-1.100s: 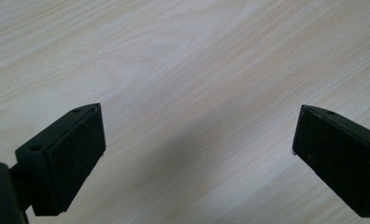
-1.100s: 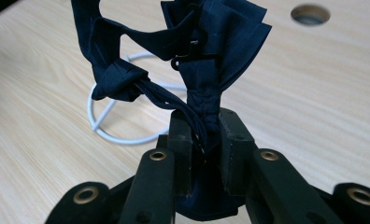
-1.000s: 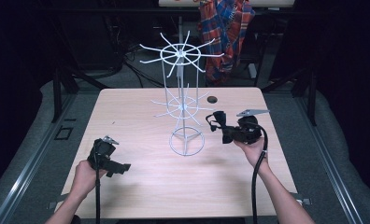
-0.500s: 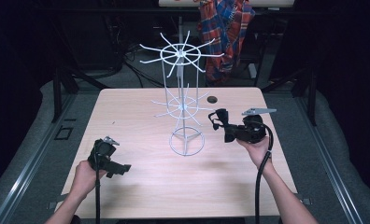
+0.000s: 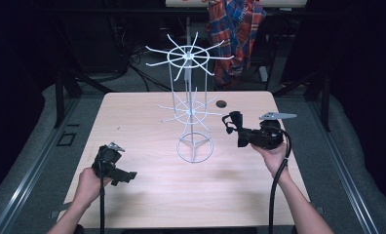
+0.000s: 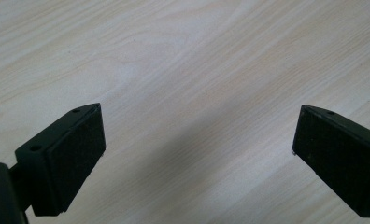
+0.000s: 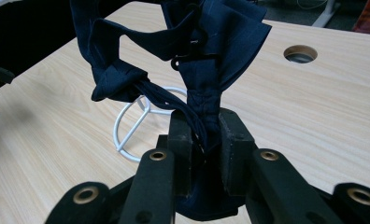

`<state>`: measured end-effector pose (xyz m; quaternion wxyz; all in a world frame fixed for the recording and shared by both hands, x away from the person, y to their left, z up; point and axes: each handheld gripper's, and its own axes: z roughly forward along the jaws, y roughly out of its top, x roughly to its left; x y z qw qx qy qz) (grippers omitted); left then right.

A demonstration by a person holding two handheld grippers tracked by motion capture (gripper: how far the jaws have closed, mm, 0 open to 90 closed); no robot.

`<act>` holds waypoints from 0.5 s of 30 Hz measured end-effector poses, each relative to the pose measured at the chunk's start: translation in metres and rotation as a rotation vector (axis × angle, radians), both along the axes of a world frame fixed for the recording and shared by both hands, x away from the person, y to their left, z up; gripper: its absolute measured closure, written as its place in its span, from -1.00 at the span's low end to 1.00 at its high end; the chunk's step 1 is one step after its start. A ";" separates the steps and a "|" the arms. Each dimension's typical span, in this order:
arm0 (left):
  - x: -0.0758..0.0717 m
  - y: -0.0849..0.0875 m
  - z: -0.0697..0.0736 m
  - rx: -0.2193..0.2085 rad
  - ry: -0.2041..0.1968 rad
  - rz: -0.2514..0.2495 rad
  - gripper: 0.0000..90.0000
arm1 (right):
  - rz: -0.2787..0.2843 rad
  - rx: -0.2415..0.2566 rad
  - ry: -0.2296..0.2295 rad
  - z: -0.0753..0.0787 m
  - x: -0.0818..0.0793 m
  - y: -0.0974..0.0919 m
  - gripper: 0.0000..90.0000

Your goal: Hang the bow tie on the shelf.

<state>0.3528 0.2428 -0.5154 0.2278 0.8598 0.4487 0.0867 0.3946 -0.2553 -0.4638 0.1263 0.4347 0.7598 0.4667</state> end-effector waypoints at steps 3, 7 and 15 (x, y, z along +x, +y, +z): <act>0.000 0.000 0.000 0.002 -0.004 -0.001 -0.94 | 0.006 0.009 -0.011 0.003 -0.001 -0.001 0.71; 0.000 -0.001 0.000 0.001 -0.004 -0.004 -0.94 | 0.030 0.021 -0.014 0.004 -0.003 -0.001 0.71; 0.003 -0.004 0.000 0.003 0.003 -0.012 -0.94 | 0.025 0.040 -0.032 0.008 -0.006 -0.006 0.71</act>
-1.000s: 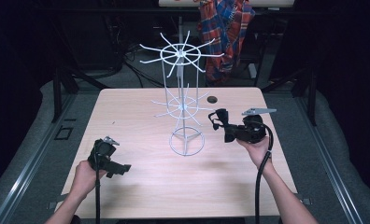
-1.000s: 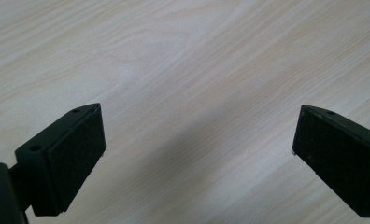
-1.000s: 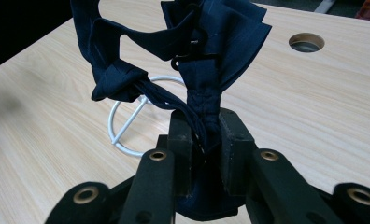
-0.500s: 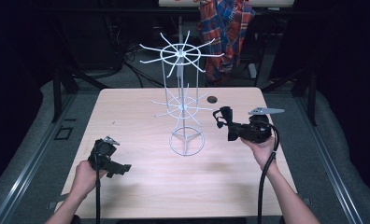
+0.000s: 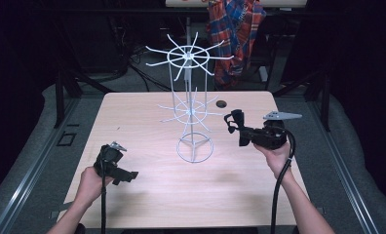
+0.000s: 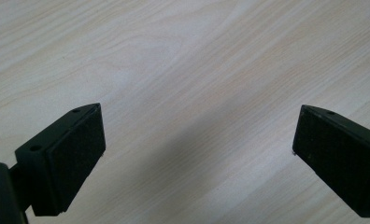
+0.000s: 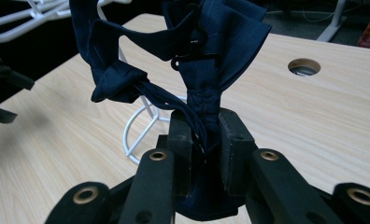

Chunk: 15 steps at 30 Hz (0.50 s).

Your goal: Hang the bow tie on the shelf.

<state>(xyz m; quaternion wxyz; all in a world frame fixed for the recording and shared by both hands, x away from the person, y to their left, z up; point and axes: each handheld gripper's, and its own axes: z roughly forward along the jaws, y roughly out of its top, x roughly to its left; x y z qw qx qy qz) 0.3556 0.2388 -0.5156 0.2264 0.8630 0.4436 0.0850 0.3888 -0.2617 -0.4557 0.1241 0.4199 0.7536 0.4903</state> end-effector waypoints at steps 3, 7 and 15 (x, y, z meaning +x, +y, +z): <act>0.000 0.000 0.000 0.000 -0.001 0.001 -0.94 | -0.001 0.015 -0.008 0.002 0.000 -0.001 0.71; 0.000 0.000 -0.001 0.001 0.000 0.002 -0.94 | 0.004 0.036 -0.019 0.007 0.000 0.001 0.71; -0.004 0.005 0.000 -0.001 -0.001 0.011 -0.94 | 0.022 0.042 -0.013 0.008 0.004 0.010 0.71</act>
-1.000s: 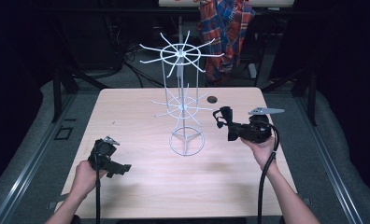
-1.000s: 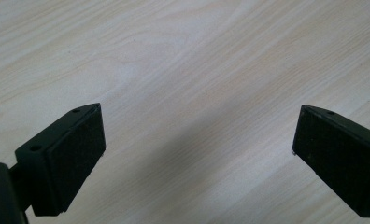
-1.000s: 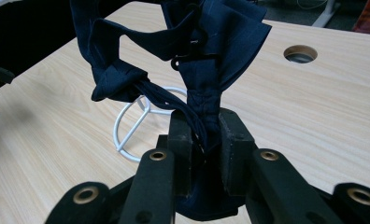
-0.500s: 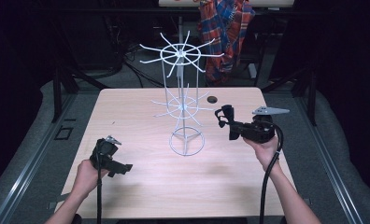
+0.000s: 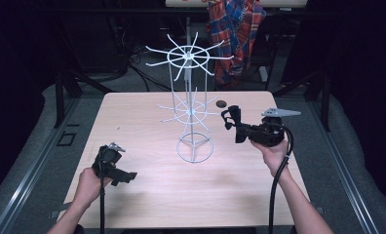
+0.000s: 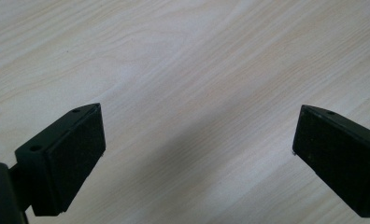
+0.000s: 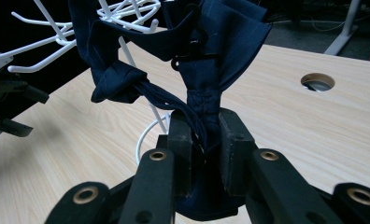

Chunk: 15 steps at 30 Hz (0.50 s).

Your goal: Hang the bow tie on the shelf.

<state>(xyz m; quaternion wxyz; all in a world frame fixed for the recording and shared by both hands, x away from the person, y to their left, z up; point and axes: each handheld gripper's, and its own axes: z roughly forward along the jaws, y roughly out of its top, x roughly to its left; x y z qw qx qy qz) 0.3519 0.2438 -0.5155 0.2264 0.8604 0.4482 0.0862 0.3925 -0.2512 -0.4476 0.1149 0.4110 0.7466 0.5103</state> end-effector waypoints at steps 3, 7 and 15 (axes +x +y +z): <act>-0.001 0.001 0.000 0.000 0.001 0.002 -0.94 | 0.004 -0.004 0.007 -0.001 0.002 0.002 0.71; -0.002 0.002 0.000 0.001 0.000 0.008 -0.94 | 0.006 -0.004 0.015 -0.002 0.005 0.001 0.71; -0.005 0.007 0.000 0.002 0.003 0.020 -0.94 | 0.007 0.002 0.043 -0.005 0.011 0.002 0.71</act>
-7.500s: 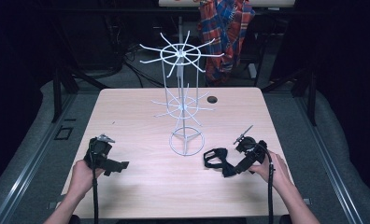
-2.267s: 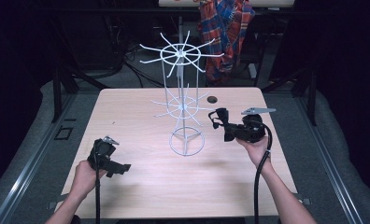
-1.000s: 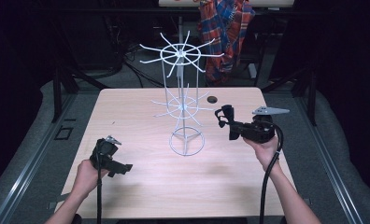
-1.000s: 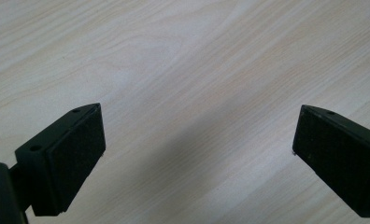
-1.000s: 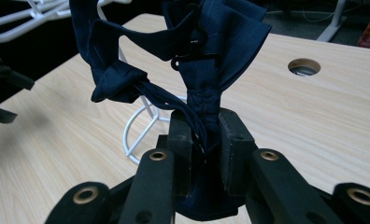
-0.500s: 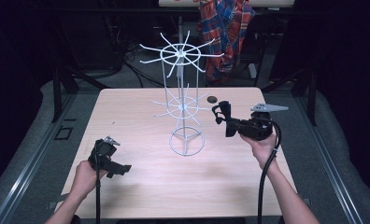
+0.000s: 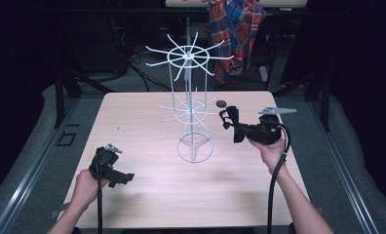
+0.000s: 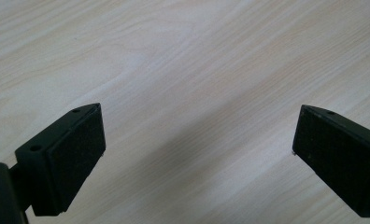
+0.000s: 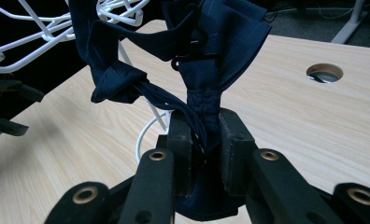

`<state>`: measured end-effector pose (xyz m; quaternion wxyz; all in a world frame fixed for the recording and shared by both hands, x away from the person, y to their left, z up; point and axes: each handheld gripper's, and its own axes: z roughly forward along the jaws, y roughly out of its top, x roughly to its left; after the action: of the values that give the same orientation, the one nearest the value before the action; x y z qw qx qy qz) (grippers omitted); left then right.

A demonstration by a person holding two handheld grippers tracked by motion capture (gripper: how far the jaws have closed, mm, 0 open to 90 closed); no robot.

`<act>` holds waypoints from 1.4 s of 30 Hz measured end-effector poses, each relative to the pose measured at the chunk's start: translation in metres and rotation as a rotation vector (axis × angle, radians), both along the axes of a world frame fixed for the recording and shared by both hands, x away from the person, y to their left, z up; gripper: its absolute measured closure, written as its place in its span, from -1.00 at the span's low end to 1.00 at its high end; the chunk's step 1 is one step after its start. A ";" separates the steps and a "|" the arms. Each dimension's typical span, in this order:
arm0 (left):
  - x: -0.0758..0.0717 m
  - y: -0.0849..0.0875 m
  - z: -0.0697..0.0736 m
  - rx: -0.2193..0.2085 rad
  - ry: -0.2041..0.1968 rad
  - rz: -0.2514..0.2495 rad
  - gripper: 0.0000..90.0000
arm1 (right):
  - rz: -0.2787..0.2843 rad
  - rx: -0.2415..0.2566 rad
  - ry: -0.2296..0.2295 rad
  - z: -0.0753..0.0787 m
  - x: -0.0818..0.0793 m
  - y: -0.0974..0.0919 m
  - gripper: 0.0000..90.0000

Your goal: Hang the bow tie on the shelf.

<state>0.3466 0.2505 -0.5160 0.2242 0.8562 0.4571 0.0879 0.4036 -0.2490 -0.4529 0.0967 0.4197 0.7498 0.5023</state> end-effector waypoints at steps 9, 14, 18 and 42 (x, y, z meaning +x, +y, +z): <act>-0.005 0.006 0.000 0.001 -0.002 0.018 -0.94 | 0.002 0.007 0.016 -0.001 0.006 0.005 0.71; -0.008 0.010 0.000 -0.001 -0.002 0.035 -0.94 | 0.014 0.004 0.023 -0.002 0.009 0.009 0.71; -0.011 0.013 0.000 0.000 0.002 0.050 -0.94 | 0.021 0.007 0.023 -0.002 0.012 0.013 0.71; -0.021 0.023 0.001 0.001 0.001 0.079 -0.94 | 0.079 -0.012 0.067 -0.006 0.020 0.041 0.70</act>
<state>0.3252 0.2731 -0.5153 0.2200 0.8376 0.4907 0.0963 0.4239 -0.2076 -0.4594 0.0542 0.4060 0.7716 0.4868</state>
